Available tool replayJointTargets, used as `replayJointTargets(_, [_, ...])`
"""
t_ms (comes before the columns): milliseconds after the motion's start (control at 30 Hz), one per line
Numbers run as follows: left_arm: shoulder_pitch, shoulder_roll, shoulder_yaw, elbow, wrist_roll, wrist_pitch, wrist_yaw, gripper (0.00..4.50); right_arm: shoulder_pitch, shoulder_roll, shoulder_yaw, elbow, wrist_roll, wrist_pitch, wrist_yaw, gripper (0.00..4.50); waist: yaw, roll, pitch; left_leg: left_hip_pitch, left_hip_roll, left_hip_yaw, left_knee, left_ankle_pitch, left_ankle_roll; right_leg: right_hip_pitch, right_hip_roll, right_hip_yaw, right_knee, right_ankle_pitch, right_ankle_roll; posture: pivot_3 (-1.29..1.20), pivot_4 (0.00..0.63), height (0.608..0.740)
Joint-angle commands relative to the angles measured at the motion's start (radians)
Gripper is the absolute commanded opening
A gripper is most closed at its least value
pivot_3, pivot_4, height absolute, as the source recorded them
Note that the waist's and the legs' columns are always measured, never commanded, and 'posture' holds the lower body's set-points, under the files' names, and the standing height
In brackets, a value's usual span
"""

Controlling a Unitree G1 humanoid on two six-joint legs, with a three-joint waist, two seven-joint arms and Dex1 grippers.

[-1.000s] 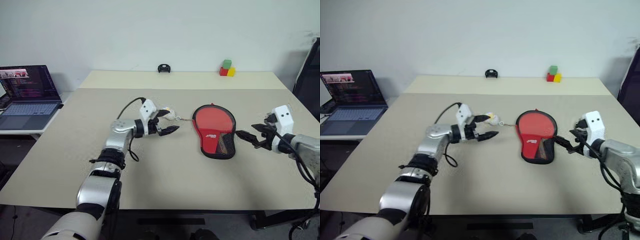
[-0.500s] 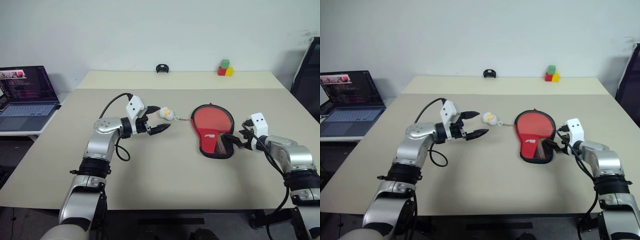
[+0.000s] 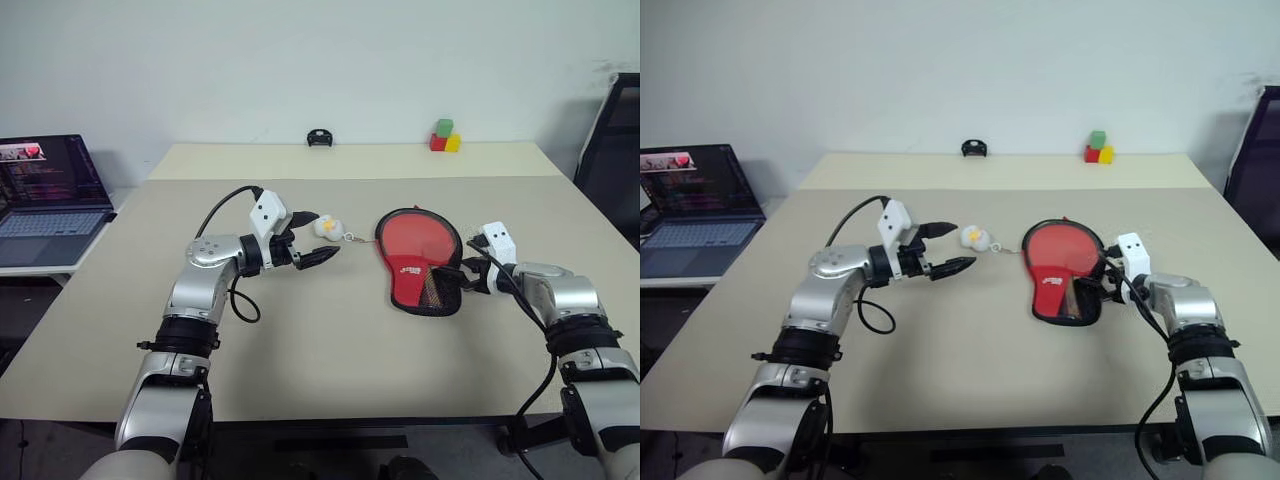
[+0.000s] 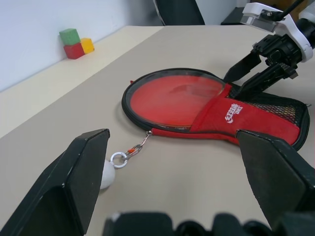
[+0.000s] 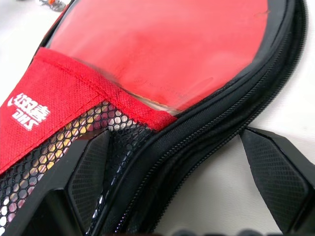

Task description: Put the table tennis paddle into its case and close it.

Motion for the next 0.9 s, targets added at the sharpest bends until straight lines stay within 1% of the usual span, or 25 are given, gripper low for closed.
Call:
replayJointTargets(33, [-0.024,0.019,0.000,-0.033,-0.011,-0.020,0.000,4.50,-0.017,0.022,0.028,0.020,-0.024,0.011,0.030,4.49,-0.002,0.000,0.000,0.000,0.000,0.000,0.000,0.000,0.000,0.000,0.000,0.000,0.000,0.000,0.000,0.00,0.150,0.740])
replayJointTargets(133, [-0.015,0.029,0.002,-0.033,-0.008,-0.024,0.000,4.50,-0.019,0.027,0.036,0.020,-0.039,0.014,0.038,3.87,-0.008,0.000,0.000,0.000,0.000,0.000,0.000,0.000,0.000,0.000,0.000,0.000,0.000,0.000,0.000,0.00,0.150,0.740])
replayJointTargets(433, [-0.003,0.044,0.002,-0.034,-0.009,-0.032,0.003,4.50,-0.011,0.041,-0.007,0.000,-0.029,0.071,0.039,1.05,-0.009,-0.001,-0.001,0.001,0.000,0.000,0.000,0.000,0.000,0.000,0.000,0.001,0.001,0.000,-0.001,0.00,0.150,0.740])
replayJointTargets(567, [-0.005,0.045,-0.001,-0.030,-0.009,-0.035,0.001,4.50,-0.011,0.041,-0.020,-0.010,-0.022,0.095,0.042,0.02,-0.009,-0.001,-0.001,0.000,0.000,-0.001,0.000,0.000,0.000,0.000,0.000,0.001,0.001,0.000,-0.001,0.00,0.150,0.740])
replayJointTargets(667, [-0.003,0.052,-0.004,-0.024,-0.006,-0.038,-0.008,4.50,-0.016,0.041,-0.041,-0.008,-0.012,0.117,0.038,0.00,-0.009,-0.001,-0.001,0.000,0.000,-0.001,0.000,0.000,0.000,0.000,0.000,0.001,0.001,0.000,-0.001,0.00,0.150,0.740])
replayJointTargets(733, [0.023,0.076,-0.010,-0.037,-0.010,-0.027,-0.043,4.50,-0.018,0.051,-0.055,-0.029,0.006,0.147,0.038,0.00,-0.009,-0.001,-0.001,0.000,0.000,-0.001,0.000,0.000,0.000,0.000,0.000,0.001,0.001,0.000,-0.001,0.00,0.150,0.740])
replayJointTargets(800, [0.056,0.106,-0.022,-0.059,-0.018,-0.015,-0.089,4.50,-0.011,0.063,-0.058,-0.070,0.024,0.179,0.037,0.00,-0.014,-0.001,-0.001,0.000,0.000,-0.001,0.000,0.000,-0.001,0.000,0.000,0.001,0.001,0.000,-0.001,0.00,0.150,0.740])
replayJointTargets(900, [0.137,0.172,-0.036,-0.123,-0.045,0.015,-0.183,4.50,0.027,0.099,-0.042,-0.208,0.054,0.234,0.033,0.00,-0.018,0.000,-0.001,0.000,0.001,-0.001,-0.001,0.000,-0.001,-0.001,0.000,0.002,0.000,0.000,-0.001,0.00,0.150,0.740])
